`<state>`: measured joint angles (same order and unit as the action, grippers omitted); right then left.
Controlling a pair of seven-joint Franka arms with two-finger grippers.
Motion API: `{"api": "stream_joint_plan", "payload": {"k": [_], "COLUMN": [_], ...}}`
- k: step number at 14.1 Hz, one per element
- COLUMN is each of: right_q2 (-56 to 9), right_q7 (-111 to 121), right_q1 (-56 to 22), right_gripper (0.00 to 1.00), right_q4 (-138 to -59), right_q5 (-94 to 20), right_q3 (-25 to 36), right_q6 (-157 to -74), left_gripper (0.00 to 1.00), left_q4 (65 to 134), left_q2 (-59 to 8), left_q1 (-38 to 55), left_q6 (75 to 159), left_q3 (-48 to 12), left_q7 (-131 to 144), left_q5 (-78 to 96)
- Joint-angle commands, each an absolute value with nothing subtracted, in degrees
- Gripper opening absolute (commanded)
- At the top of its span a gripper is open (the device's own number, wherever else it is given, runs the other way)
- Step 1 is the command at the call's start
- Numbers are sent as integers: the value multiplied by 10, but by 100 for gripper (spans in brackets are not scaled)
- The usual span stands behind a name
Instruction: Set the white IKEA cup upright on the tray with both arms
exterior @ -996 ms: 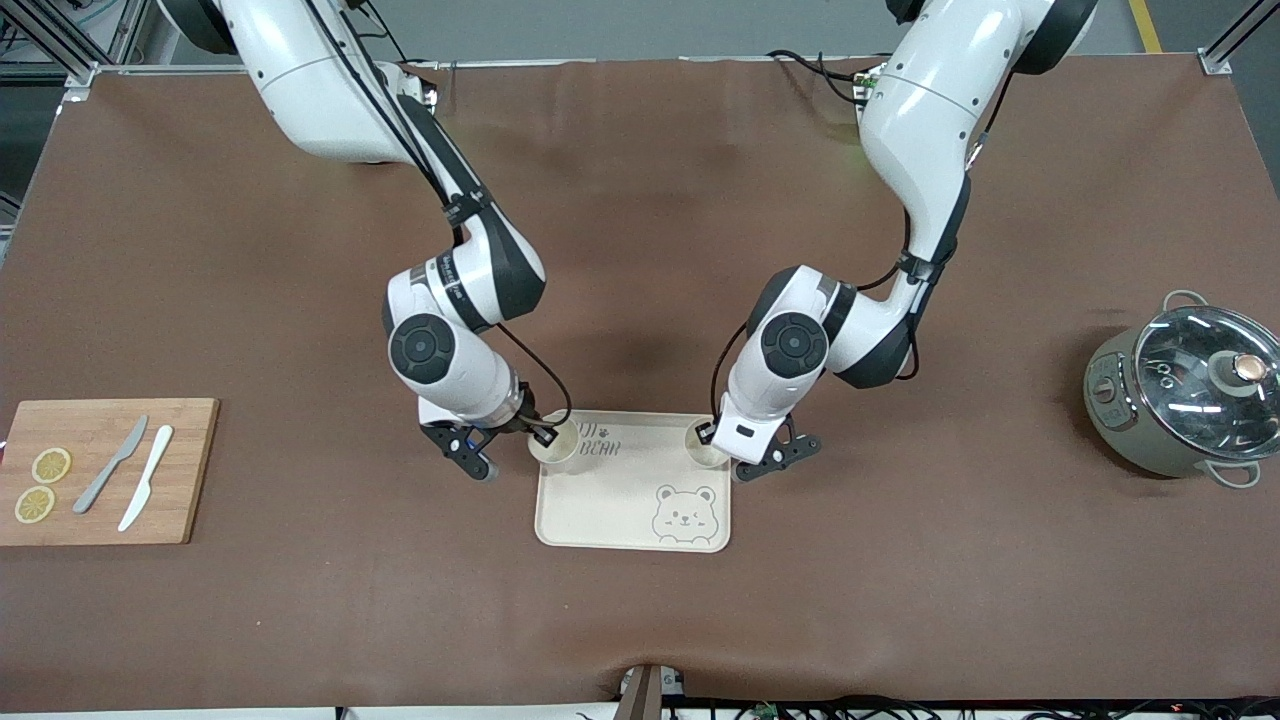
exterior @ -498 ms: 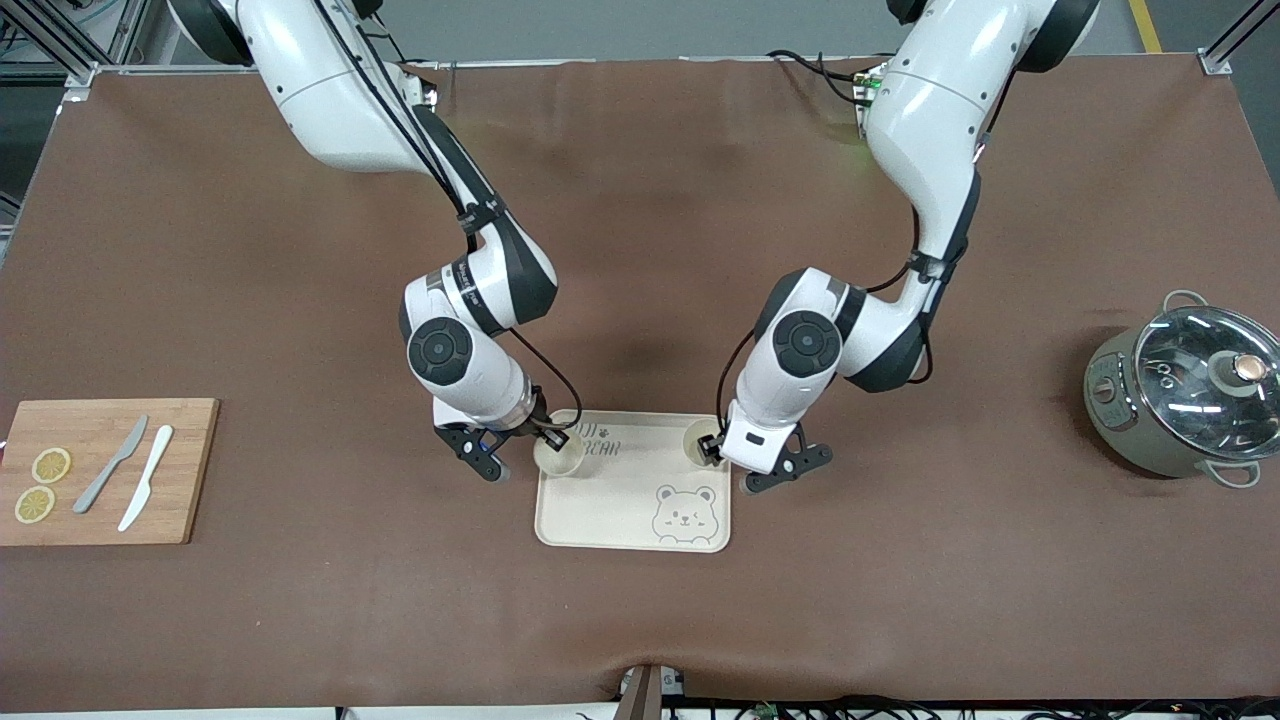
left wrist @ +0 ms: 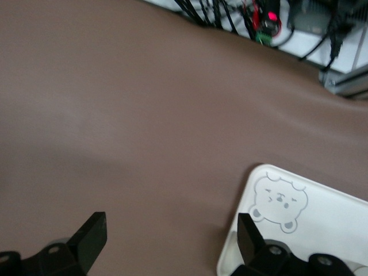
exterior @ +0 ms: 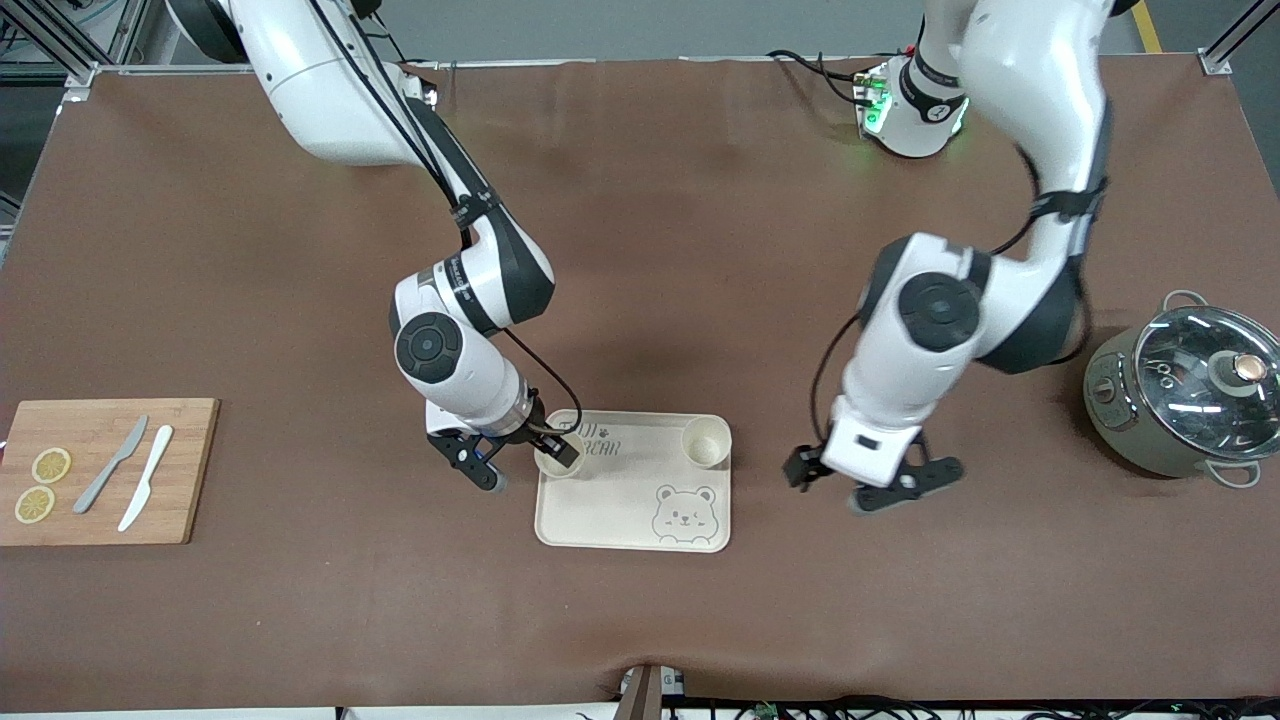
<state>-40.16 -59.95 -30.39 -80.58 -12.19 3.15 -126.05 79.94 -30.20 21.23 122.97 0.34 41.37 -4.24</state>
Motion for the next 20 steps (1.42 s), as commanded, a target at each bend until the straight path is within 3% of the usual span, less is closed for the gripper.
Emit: {"api": "stream_joint_plan", "payload": {"k": [1, 6, 11, 20], "right_q2": [-371, -264, -139, -19], "right_q7": [-584, -451, -372, -88], "right_q1": [-266, -197, -127, -48], "right_gripper": [100, 100, 100, 100], "right_q4": [-763, -789, -879, -883], "right_q5": [-125, -122, -115, 3], "right_q3": [29, 31, 33, 33], "right_q6": [-1155, -1032, -998, -870], "left_gripper": [100, 100, 100, 100], "left_q4": [816, 796, 792, 788], "left_q2": [-222, -159, -147, -137], "left_q1": [200, 179, 150, 27], "left_q6": [1167, 1016, 1008, 972], "left_q3": [-1, 3, 1, -1], "left_q7": [402, 360, 198, -34], "left_q5": [-46, -54, -49, 27]}}
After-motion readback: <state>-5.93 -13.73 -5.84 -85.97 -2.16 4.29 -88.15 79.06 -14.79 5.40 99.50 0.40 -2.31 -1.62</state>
